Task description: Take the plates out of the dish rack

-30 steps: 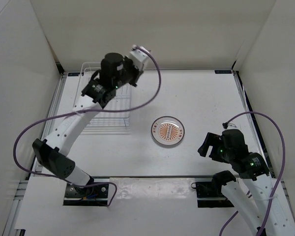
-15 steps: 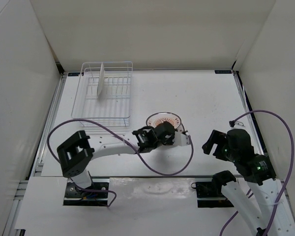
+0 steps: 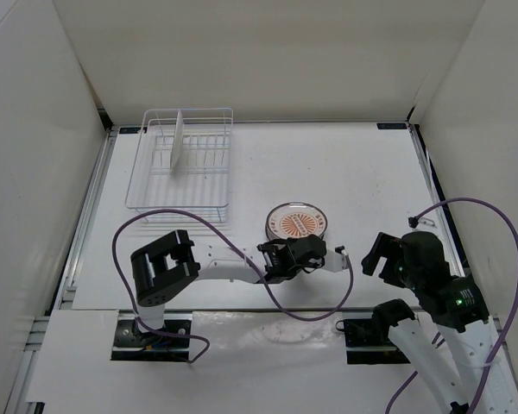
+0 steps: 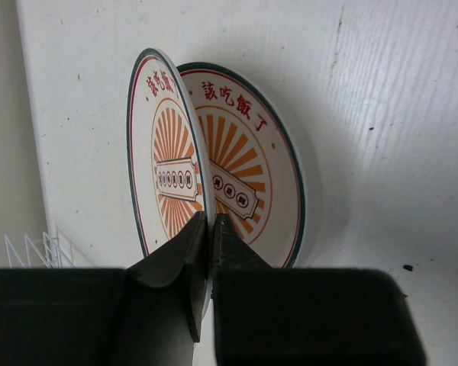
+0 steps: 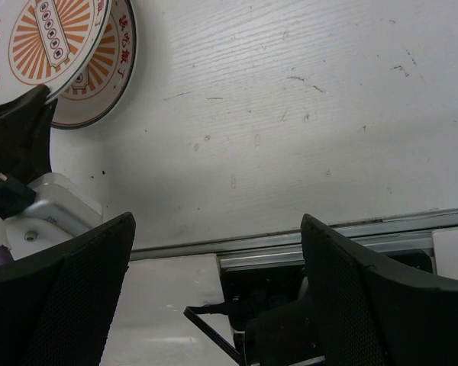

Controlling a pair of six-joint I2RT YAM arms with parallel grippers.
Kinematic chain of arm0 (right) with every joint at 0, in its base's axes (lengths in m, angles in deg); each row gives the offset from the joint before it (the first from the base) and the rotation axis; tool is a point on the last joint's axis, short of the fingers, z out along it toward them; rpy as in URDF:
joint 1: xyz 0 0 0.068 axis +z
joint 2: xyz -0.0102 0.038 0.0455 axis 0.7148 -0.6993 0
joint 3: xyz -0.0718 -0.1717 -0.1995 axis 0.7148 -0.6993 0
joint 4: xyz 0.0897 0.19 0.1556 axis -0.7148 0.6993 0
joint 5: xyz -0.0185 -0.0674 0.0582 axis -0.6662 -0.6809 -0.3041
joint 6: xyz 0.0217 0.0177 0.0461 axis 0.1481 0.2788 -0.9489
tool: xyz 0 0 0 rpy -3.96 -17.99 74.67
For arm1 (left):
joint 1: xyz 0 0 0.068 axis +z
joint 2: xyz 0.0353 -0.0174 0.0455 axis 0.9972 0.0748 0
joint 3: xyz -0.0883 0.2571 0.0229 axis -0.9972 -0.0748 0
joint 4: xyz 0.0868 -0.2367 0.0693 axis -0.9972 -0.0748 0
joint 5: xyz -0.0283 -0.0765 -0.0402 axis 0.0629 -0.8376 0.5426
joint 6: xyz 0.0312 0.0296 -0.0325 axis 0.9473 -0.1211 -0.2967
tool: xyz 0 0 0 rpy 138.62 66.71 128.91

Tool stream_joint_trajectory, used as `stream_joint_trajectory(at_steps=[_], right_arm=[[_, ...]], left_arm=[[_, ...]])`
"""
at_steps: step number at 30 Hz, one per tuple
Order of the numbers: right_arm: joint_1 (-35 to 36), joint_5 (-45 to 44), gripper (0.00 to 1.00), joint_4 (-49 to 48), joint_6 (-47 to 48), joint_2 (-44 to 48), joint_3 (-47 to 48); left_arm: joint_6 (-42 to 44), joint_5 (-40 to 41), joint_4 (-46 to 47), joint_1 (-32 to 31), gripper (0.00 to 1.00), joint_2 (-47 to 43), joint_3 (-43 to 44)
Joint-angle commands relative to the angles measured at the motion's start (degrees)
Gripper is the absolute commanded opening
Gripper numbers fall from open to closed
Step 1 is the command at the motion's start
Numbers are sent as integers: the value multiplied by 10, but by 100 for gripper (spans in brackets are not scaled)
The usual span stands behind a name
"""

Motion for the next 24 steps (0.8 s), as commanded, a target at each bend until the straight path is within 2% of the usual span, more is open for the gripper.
stream_joint_trajectory(at_steps=[1, 3, 4, 7, 8, 11, 17, 23, 24], right_arm=[[-2, -19, 90, 7, 0, 5, 23], [-1, -22, 90, 9, 0, 5, 27], [1, -21, 90, 9, 0, 5, 26], [0, -27, 90, 10, 0, 7, 29], [-1, -29, 90, 9, 2, 6, 25], [0, -23, 90, 9, -3, 8, 21], [0, -23, 90, 8, -5, 15, 20], [0, -21, 90, 4, -3, 16, 14], [2, -21, 90, 4, -4, 16, 15]], left_arm=[[-25, 26, -1, -12, 14, 3, 29], [-33, 29, -11, -14, 21, 10, 32], [-37, 30, -15, -14, 31, 10, 35], [-58, 24, -46, -16, 52, 6, 42], [-60, 17, -48, -16, 64, 4, 39], [-72, 4, -70, -13, 83, -4, 41], [-114, -34, -161, 7, 100, -11, 99], [-206, -152, -332, 77, 100, -21, 208], [-224, -200, -362, 98, 100, -28, 248]])
